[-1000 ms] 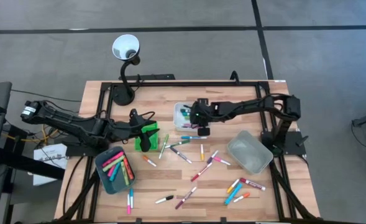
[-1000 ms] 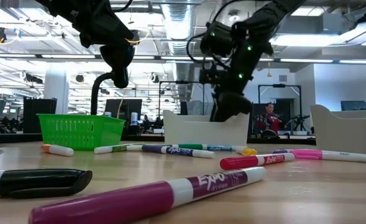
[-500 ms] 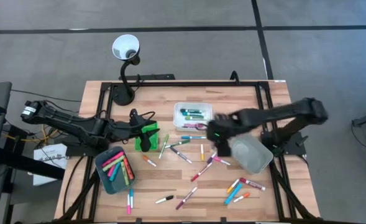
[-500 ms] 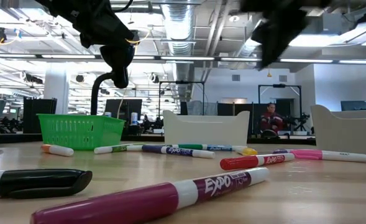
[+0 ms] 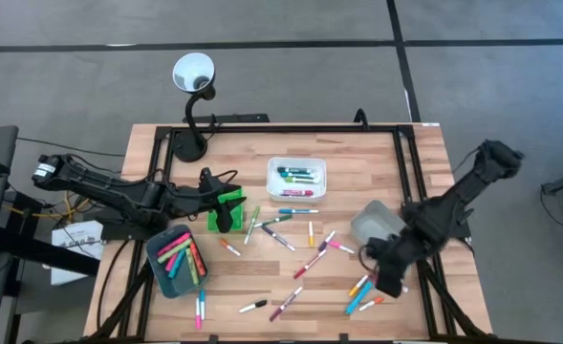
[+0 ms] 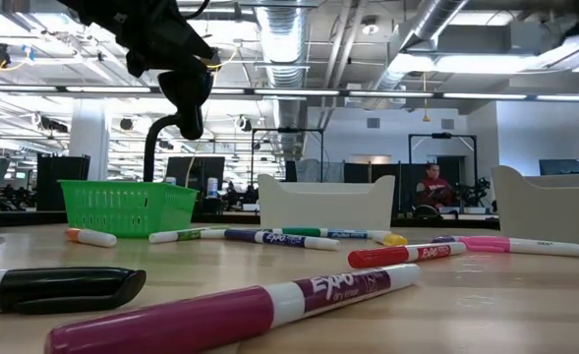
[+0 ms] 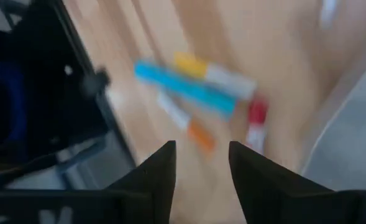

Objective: Pick & Place Markers
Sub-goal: Put the big red marker pen into the white bin

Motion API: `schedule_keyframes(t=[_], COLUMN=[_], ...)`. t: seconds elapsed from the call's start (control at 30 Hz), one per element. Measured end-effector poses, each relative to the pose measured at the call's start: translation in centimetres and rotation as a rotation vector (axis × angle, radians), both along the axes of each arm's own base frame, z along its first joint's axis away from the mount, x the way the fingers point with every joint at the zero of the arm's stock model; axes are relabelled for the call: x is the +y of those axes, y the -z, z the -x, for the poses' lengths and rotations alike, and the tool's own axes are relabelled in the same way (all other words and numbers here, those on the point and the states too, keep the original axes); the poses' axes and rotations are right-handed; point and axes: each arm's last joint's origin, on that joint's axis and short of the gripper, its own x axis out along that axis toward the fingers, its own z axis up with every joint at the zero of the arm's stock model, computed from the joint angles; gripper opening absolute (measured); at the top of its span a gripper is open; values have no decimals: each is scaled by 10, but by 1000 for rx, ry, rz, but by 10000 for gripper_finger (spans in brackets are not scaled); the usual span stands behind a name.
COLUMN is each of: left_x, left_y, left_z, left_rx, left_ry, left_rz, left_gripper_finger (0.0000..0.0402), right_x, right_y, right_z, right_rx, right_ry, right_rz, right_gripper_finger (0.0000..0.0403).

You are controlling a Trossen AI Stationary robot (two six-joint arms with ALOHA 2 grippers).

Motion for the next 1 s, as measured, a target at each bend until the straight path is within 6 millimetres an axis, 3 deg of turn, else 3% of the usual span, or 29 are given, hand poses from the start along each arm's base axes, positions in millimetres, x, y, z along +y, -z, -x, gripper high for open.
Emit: schedule_keyframes(t=[0.13,0.37,0.7,0.87,1.0], left_x=[0,0,0,0,2], left_y=[-1,-1,-2,-4,-4], left_z=[0,-1,-1,-1,-2], left_rx=[-6,-9,-21,-35,-43], left_ry=[0,4,5,3,-7], left_rz=[2,-7,-6,-3,-1], left_gripper_finger=[177,177,177,177,177], right_x=[18,42,51,55,56], right_y=[8,45,85,102,104], right_z=[12,21,14,11,7], right_rx=[117,287,371,392,406], right_ry=[92,103,45,-21,-56], right_rz=[-2,170,330,377,375], right_gripper_finger=[159,181,187,171,123])
